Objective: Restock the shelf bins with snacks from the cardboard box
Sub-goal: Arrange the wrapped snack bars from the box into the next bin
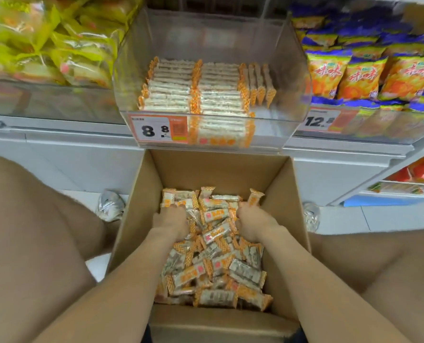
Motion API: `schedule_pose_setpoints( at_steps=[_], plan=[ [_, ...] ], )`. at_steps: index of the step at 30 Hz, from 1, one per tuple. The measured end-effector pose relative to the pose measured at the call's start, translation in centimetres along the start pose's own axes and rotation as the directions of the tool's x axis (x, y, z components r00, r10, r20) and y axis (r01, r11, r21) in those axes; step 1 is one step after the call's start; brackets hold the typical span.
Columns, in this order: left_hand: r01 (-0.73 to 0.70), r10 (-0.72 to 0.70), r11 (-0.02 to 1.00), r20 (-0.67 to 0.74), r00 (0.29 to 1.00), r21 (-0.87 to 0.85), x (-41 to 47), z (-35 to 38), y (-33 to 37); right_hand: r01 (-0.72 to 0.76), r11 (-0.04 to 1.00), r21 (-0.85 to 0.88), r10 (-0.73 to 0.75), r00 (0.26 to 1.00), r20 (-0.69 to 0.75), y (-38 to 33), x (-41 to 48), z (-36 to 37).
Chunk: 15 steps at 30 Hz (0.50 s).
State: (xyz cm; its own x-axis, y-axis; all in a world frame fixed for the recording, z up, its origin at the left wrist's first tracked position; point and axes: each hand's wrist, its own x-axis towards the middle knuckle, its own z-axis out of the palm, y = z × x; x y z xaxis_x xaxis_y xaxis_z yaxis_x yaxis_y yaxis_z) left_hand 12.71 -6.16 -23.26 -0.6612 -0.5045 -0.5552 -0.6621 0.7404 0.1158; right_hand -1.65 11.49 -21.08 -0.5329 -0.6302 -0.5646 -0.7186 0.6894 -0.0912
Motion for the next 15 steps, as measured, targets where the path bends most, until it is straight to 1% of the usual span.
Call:
schedule_pose_setpoints(
  at_steps=[2, 4, 6, 8, 10, 11, 13, 15],
  plan=[
    [-0.012, 0.012, 1.000, 0.041, 0.999, -0.007, 1.2, 1.3, 0.1, -0.061, 0.998, -0.017, 0.061, 0.998, -0.027, -0.8, 1.3, 0.7],
    [-0.047, 0.048, 0.998, 0.027, 0.998, -0.053, 2.4, 2.5, 0.0, -0.078, 0.996, -0.048, 0.074, 0.995, -0.073, -1.7, 2.7, 1.0],
    [-0.106, 0.109, 0.980, 0.006, 0.994, -0.169, 3.5, 3.6, 0.1, -0.008, 0.999, -0.032, 0.005, 0.998, -0.069, -2.4, 4.2, 1.5],
    [-0.120, 0.122, 0.941, -0.012, 0.992, -0.317, 4.0, 4.5, 0.9, 0.071, 0.993, 0.099, -0.068, 0.997, -0.041, -2.8, 5.9, 2.3],
    [-0.089, 0.089, 0.888, -0.022, 0.996, -0.451, 4.3, 5.1, 2.1, 0.089, 0.970, 0.226, -0.087, 0.996, -0.020, -3.1, 7.4, 2.9],
    [-0.061, 0.058, 0.862, -0.022, 0.998, -0.502, 4.4, 5.2, 2.8, 0.088, 0.965, 0.247, -0.086, 0.996, -0.019, -3.2, 8.0, 3.3],
    [0.002, -0.008, 0.824, -0.009, 1.000, -0.567, 4.8, 5.3, 3.7, 0.071, 0.970, 0.231, -0.068, 0.997, -0.023, -3.5, 8.8, 4.2],
    [0.039, -0.058, 0.797, -0.011, 0.998, -0.603, 5.3, 5.6, 4.1, 0.039, 0.986, 0.162, -0.030, 0.998, -0.060, -3.6, 9.2, 5.1]
  ],
)
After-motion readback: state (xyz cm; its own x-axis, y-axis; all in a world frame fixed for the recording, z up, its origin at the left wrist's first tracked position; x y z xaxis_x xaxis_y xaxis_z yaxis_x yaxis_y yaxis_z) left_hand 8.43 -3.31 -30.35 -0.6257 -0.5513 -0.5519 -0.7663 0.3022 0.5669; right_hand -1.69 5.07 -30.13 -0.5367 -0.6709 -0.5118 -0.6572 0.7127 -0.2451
